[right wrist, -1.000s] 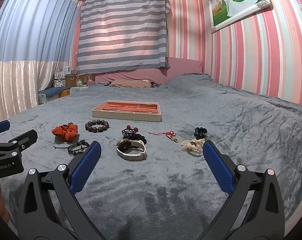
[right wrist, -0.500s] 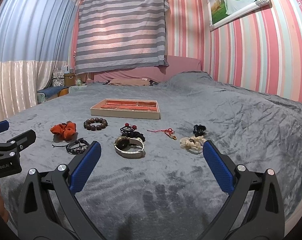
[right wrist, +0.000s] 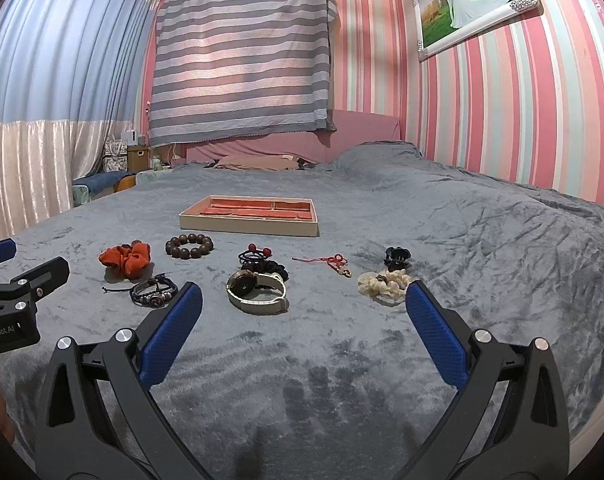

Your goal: Organize jewelry

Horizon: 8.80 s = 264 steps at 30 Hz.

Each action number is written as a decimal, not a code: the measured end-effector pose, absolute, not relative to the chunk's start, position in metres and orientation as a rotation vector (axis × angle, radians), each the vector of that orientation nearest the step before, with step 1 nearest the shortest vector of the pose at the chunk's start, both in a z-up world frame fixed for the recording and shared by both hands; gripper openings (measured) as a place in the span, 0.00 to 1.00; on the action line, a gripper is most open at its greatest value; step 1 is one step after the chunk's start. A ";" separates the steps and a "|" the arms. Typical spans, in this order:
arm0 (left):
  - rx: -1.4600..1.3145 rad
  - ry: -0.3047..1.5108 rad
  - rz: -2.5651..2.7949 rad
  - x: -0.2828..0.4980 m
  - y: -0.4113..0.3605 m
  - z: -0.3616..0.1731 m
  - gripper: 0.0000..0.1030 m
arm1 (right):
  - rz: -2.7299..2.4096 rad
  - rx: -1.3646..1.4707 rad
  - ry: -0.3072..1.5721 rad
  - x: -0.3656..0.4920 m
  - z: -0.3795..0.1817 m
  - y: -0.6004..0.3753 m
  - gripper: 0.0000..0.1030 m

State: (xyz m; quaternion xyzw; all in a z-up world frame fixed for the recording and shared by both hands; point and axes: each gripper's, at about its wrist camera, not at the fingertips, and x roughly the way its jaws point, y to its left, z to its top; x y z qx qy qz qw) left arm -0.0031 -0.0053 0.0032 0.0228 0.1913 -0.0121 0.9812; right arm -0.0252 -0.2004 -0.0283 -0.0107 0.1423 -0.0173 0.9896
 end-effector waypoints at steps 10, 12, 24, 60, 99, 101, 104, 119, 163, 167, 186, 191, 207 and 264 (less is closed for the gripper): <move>0.046 0.384 -0.024 -0.003 -0.006 0.003 0.96 | -0.037 -0.021 0.287 -0.026 -0.028 -0.200 0.96; 0.047 0.386 -0.024 -0.003 -0.006 0.003 0.96 | -0.037 -0.021 0.288 -0.026 -0.028 -0.200 0.96; 0.047 0.388 -0.027 -0.003 -0.007 0.002 0.96 | -0.037 -0.017 0.295 -0.025 -0.029 -0.200 0.96; 0.045 0.400 -0.044 -0.001 -0.007 0.002 0.96 | -0.040 -0.013 0.300 -0.024 -0.033 -0.201 0.96; 0.034 0.449 -0.063 0.047 -0.014 -0.002 0.96 | -0.040 -0.038 0.354 0.014 -0.024 -0.218 0.96; 0.035 0.455 -0.070 0.059 -0.018 -0.002 0.96 | -0.043 -0.035 0.373 0.026 -0.022 -0.227 0.96; 0.050 0.459 -0.072 0.076 -0.025 -0.004 0.96 | -0.044 -0.027 0.411 0.048 -0.024 -0.243 0.96; 0.080 0.617 -0.120 0.141 -0.044 -0.043 0.94 | -0.031 -0.049 0.604 0.151 -0.061 -0.302 0.75; -0.036 0.815 -0.179 0.182 -0.024 -0.065 0.12 | 0.005 0.127 0.788 0.203 -0.077 -0.332 0.09; -0.054 0.788 -0.207 0.186 -0.019 -0.048 0.12 | -0.001 0.149 0.768 0.203 -0.067 -0.332 0.09; -0.021 0.706 -0.248 0.313 -0.011 0.022 0.12 | 0.059 0.142 0.659 0.311 -0.004 -0.284 0.09; 0.001 0.708 -0.245 0.381 -0.019 0.028 0.12 | 0.075 0.110 0.635 0.377 0.006 -0.261 0.09; 0.054 0.879 -0.105 0.579 -0.021 -0.035 0.12 | 0.058 0.025 0.818 0.563 -0.042 -0.211 0.09; 0.012 0.834 -0.179 0.402 0.034 -0.001 0.79 | 0.014 0.125 0.739 0.376 -0.014 -0.259 0.92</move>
